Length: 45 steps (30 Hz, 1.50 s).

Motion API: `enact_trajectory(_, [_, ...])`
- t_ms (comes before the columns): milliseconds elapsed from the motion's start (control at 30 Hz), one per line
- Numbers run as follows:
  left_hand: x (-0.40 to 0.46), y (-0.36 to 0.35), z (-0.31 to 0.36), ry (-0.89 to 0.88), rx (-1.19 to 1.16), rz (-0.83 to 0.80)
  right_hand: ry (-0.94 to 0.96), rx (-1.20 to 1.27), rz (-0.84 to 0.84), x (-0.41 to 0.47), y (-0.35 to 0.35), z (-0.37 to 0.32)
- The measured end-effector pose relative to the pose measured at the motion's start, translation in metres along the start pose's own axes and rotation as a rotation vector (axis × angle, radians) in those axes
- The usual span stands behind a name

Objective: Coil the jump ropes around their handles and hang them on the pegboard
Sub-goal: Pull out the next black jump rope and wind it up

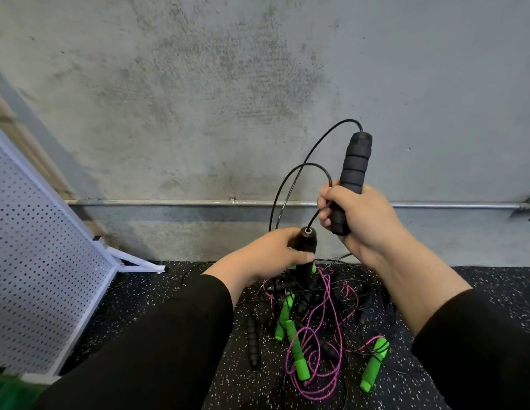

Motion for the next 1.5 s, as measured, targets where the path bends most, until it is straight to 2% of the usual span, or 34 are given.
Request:
enact_trajectory(100, [-0.001, 0.005, 0.003, -0.034, -0.04, 0.063, 0.001, -0.037, 0.069, 0.001, 0.006, -0.004])
enact_trajectory(167, [-0.002, 0.007, 0.004, -0.009, -0.213, 0.108, 0.004, -0.255, 0.117, 0.003, 0.014, 0.0])
enact_trajectory(233, [-0.004, 0.011, 0.005, 0.013, -0.456, 0.149, -0.009, -0.473, 0.071, 0.003, 0.017, 0.006])
enact_trajectory(333, [-0.005, 0.017, 0.007, 0.038, -0.706, 0.182, -0.028, -0.596, -0.01, 0.002, 0.011, 0.015])
enact_trajectory(500, [-0.005, 0.024, 0.01, 0.033, -0.838, 0.227, 0.008, -0.78, -0.048, -0.004, -0.003, 0.021])
enact_trajectory(567, [-0.004, 0.026, 0.01, 0.008, -0.815, 0.253, -0.063, -0.685, -0.088, -0.006, -0.006, 0.027])
enact_trajectory(667, [-0.005, 0.029, 0.01, -0.02, -0.79, 0.296, -0.208, -0.374, -0.222, -0.011, -0.013, 0.031])
enact_trajectory(767, [-0.006, 0.03, 0.014, -0.039, -0.819, 0.278, -0.214, -0.305, -0.287, -0.013, -0.015, 0.028])
enact_trajectory(967, [-0.01, 0.022, 0.025, -0.047, -1.112, 0.135, -0.253, -0.156, -0.488, -0.024, -0.02, 0.021])
enact_trajectory(1100, [-0.012, 0.016, 0.03, 0.005, -1.14, 0.085, -0.295, -0.073, -0.532, -0.031, -0.022, 0.017])
enact_trajectory(1333, [-0.019, 0.014, 0.044, -0.005, -1.143, 0.075, -0.419, 0.232, -0.554, -0.04, -0.024, 0.019])
enact_trajectory(1400, [-0.022, 0.019, 0.047, -0.006, -1.036, 0.125, -0.405, 0.26, -0.57, -0.041, -0.024, 0.019])
enact_trajectory(1433, [-0.026, 0.025, 0.049, -0.011, -0.891, 0.202, -0.39, 0.267, -0.572, -0.041, -0.023, 0.019])
enact_trajectory(1500, [-0.035, 0.044, 0.051, -0.089, -0.522, 0.499, -0.36, 0.28, -0.58, -0.04, -0.019, 0.019])
Point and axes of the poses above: each hand's wrist, its own x-axis towards the middle knuckle, its own y-axis out of the back of the hand, z = x × y, the point moved 4 cm from there along x, towards the middle knuckle, and after that the axes turned 13 degrees about -x, right-handed, at the moved point
